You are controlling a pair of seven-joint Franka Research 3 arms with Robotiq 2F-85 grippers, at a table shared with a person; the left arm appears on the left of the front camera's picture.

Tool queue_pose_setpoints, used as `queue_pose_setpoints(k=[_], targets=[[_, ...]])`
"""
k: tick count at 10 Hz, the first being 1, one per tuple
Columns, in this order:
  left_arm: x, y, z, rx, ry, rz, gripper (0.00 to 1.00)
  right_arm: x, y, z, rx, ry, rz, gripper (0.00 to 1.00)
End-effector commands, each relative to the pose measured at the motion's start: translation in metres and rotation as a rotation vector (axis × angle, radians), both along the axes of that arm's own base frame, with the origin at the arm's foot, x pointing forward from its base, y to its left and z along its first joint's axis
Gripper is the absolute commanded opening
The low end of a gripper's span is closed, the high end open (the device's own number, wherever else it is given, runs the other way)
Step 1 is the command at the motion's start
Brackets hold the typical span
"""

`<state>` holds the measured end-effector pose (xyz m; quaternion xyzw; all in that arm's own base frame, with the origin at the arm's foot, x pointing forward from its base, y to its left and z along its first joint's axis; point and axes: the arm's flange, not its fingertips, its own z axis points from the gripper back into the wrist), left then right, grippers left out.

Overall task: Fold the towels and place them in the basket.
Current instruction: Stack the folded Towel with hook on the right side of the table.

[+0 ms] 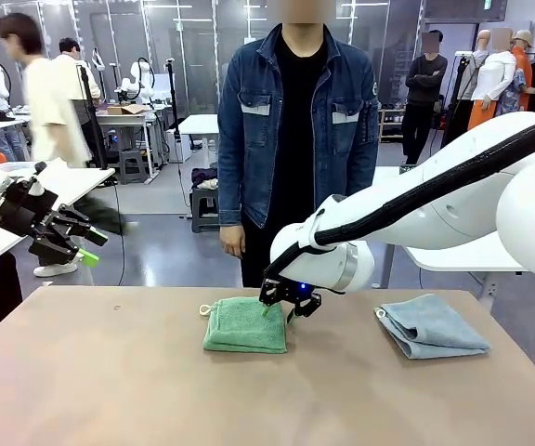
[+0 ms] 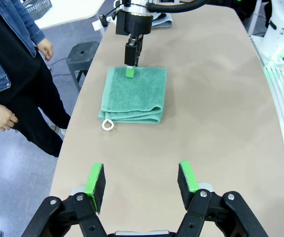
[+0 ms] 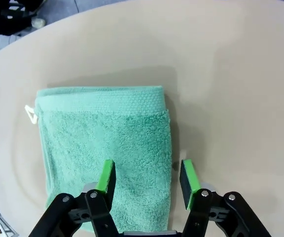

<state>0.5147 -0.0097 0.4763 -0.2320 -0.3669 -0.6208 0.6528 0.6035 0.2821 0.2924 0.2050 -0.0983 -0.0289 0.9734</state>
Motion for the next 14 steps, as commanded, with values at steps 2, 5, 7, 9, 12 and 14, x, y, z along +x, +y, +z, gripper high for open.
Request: queue_pose_setpoints(k=[2,5,7,9,12,14], targets=[[0.0006,-0.0002,0.003,0.013,0.002,0.005,0.75,0.0037,-0.0067,-0.002,0.051,0.034,0.044,0.47],[0.0006,-0.0002,0.003,0.013,0.002,0.005,0.75,0.0037,-0.0055,0.0001,0.056,0.044,0.058,0.11],[0.0006,-0.0002,0.003,0.013,0.002,0.005,0.75,0.0028,-0.0043,0.0013,0.042,0.049,0.055,0.0],[0.0006,-0.0002,0.003,0.013,0.002,0.005,0.75,0.0029,-0.003,0.003,0.018,0.046,0.067,0.0],[0.0006,-0.0002,0.003,0.013,0.002,0.005,0.75,0.0012,-0.0004,0.0006,0.019,0.044,0.036,0.0],[0.0006,-0.0002,0.003,0.013,0.002,0.005,0.75,0.0012,-0.0004,0.0006,0.019,0.044,0.036,0.0]])
